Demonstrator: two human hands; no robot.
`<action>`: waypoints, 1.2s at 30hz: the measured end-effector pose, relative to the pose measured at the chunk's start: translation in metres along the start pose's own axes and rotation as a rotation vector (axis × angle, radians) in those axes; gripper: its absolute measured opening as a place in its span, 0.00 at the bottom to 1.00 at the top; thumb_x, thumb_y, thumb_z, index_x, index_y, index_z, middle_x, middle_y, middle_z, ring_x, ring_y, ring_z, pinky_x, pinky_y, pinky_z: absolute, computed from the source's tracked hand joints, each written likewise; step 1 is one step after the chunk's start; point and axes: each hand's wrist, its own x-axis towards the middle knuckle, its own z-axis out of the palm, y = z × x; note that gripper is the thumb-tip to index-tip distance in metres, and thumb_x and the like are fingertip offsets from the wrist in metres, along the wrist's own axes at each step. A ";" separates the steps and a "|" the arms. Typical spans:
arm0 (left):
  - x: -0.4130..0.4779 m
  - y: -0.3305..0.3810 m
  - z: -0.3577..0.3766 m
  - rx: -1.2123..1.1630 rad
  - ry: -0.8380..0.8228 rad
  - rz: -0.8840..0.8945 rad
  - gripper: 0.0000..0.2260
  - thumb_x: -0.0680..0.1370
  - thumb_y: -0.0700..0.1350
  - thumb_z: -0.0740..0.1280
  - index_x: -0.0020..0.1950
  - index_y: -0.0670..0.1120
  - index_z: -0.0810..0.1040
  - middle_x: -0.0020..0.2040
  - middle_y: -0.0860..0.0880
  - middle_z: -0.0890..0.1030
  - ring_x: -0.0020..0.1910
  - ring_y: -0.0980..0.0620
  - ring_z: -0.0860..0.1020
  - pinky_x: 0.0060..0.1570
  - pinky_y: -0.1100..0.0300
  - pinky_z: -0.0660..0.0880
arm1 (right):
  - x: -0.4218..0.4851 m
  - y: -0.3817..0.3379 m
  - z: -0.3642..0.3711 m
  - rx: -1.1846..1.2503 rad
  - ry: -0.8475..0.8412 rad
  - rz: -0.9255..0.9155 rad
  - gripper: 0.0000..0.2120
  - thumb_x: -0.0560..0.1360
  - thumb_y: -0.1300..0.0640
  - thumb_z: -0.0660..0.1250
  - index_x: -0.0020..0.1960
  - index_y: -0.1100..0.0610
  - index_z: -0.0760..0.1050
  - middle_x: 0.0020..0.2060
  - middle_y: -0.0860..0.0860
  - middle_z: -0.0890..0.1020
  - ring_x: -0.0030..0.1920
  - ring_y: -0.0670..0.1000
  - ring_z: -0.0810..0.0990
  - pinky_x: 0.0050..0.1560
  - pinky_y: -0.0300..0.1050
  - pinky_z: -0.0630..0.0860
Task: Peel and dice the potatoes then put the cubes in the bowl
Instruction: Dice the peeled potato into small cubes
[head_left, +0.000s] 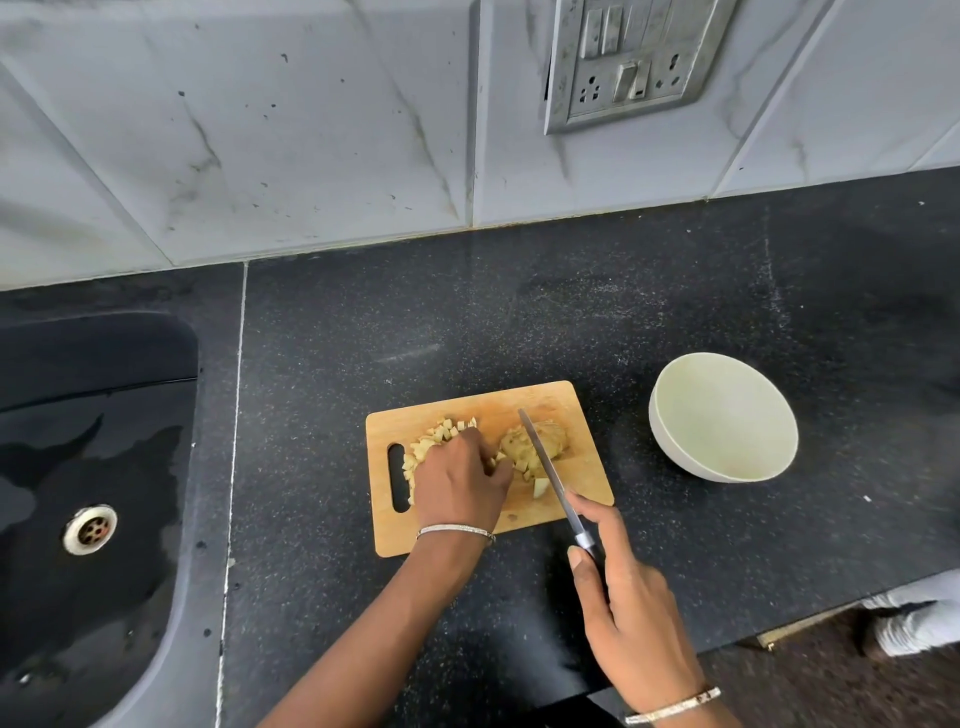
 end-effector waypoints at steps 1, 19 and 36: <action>0.000 0.000 0.000 -0.005 0.001 -0.008 0.08 0.72 0.52 0.71 0.40 0.49 0.76 0.34 0.50 0.81 0.36 0.47 0.79 0.36 0.56 0.76 | 0.001 -0.001 0.000 -0.004 -0.009 -0.003 0.26 0.81 0.53 0.59 0.70 0.29 0.55 0.31 0.37 0.75 0.28 0.46 0.73 0.27 0.44 0.64; 0.008 -0.006 -0.027 -0.081 -0.124 0.041 0.07 0.69 0.43 0.77 0.45 0.51 0.85 0.39 0.56 0.84 0.35 0.61 0.78 0.41 0.65 0.75 | -0.001 0.000 0.008 -0.024 -0.076 -0.061 0.26 0.82 0.53 0.59 0.72 0.30 0.54 0.24 0.43 0.71 0.29 0.44 0.74 0.26 0.40 0.66; 0.001 -0.006 -0.020 0.256 -0.122 0.324 0.22 0.69 0.54 0.75 0.61 0.54 0.79 0.52 0.51 0.78 0.54 0.49 0.73 0.54 0.57 0.70 | -0.004 0.002 0.009 -0.046 -0.057 -0.056 0.28 0.82 0.54 0.59 0.72 0.30 0.52 0.26 0.44 0.72 0.30 0.44 0.74 0.30 0.41 0.70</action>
